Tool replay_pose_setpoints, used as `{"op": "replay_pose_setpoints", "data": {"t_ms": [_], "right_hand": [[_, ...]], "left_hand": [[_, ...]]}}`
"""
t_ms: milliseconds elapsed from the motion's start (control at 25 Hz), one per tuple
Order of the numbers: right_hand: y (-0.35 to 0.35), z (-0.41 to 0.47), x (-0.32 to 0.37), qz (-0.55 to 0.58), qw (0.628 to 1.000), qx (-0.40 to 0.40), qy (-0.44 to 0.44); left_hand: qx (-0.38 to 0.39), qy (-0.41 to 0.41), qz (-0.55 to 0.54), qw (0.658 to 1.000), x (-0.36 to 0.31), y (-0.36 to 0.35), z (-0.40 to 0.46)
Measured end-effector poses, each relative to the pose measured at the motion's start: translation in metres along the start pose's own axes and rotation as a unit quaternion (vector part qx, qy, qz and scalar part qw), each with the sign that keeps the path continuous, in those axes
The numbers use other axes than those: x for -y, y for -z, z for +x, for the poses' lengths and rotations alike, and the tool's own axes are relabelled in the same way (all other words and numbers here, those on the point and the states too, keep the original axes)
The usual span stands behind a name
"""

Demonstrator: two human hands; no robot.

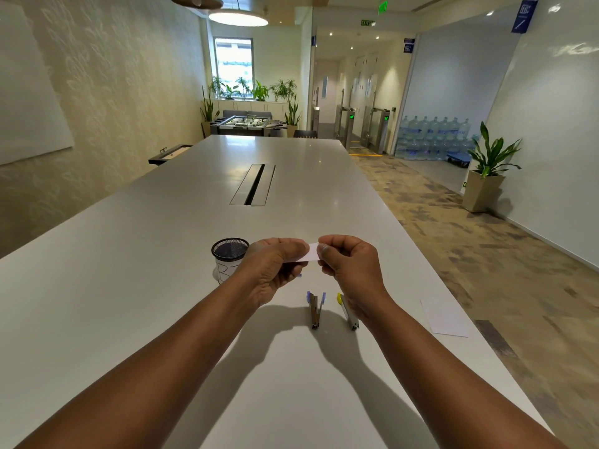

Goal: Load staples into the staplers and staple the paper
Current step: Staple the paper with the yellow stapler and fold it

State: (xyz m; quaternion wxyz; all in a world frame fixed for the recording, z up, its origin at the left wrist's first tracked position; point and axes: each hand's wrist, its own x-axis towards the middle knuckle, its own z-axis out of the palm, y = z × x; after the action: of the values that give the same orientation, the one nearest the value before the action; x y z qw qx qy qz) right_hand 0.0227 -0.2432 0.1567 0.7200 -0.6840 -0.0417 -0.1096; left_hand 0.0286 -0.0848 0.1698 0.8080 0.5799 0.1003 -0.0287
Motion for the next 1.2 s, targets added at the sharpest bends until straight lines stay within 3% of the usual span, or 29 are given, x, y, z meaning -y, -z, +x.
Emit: {"op": "replay_pose_setpoints", "data": {"t_ms": [120, 360, 720, 920, 1040, 1200], "right_hand": [[-0.001, -0.001, 0.000, -0.005, 1.000, 0.009, 0.005], [0.002, 0.000, -0.004, 0.009, 1.000, -0.009, -0.010], [-0.004, 0.001, -0.019, 0.012, 0.998, -0.002, -0.055], [-0.003, 0.008, -0.034, -0.033, 0.993, 0.018, -0.115], [-0.004, 0.015, -0.043, -0.092, 0.991, 0.031, -0.095], [-0.015, 0.030, -0.051, -0.273, 0.961, 0.051, -0.008]], "left_hand": [[-0.026, 0.005, -0.015, 1.000, 0.003, -0.002, 0.001], [0.038, 0.001, 0.019, 0.999, 0.003, 0.005, 0.001], [-0.014, 0.003, 0.006, 1.000, 0.018, 0.013, 0.010], [-0.041, -0.036, 0.082, 0.995, 0.037, 0.032, 0.025], [-0.064, -0.052, 0.109, 0.991, 0.051, 0.046, 0.034], [-0.103, -0.070, 0.204, 0.971, 0.077, 0.073, 0.045]]}}
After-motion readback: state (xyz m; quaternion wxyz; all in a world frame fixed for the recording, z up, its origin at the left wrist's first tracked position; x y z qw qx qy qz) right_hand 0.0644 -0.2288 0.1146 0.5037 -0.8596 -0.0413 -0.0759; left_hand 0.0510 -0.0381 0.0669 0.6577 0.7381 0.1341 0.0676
